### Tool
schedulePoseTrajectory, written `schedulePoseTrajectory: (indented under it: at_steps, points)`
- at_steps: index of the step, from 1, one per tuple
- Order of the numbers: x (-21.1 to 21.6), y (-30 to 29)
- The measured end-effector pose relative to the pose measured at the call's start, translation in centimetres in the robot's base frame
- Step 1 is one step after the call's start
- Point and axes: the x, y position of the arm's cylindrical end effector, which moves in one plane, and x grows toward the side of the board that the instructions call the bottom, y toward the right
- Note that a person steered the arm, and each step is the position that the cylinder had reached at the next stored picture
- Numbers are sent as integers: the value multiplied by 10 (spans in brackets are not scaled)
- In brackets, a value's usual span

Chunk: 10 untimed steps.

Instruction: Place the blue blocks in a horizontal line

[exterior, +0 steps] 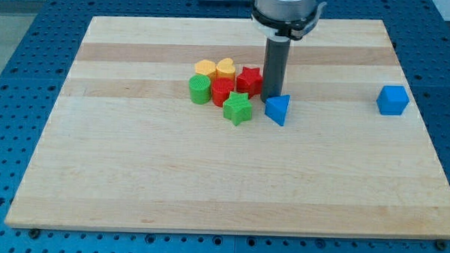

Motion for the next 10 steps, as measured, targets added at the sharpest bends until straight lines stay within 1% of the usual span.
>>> schedulePoseTrajectory:
  at_steps: [1, 2, 3, 4, 5, 6, 7, 8, 9, 10]
  points:
    - [-24, -16]
    - [-33, 11]
    - [-48, 136]
    - [-66, 272]
    - [-42, 291]
    - [34, 250]
    - [36, 164]
    - [35, 205]
    - [43, 290]
    - [27, 278]
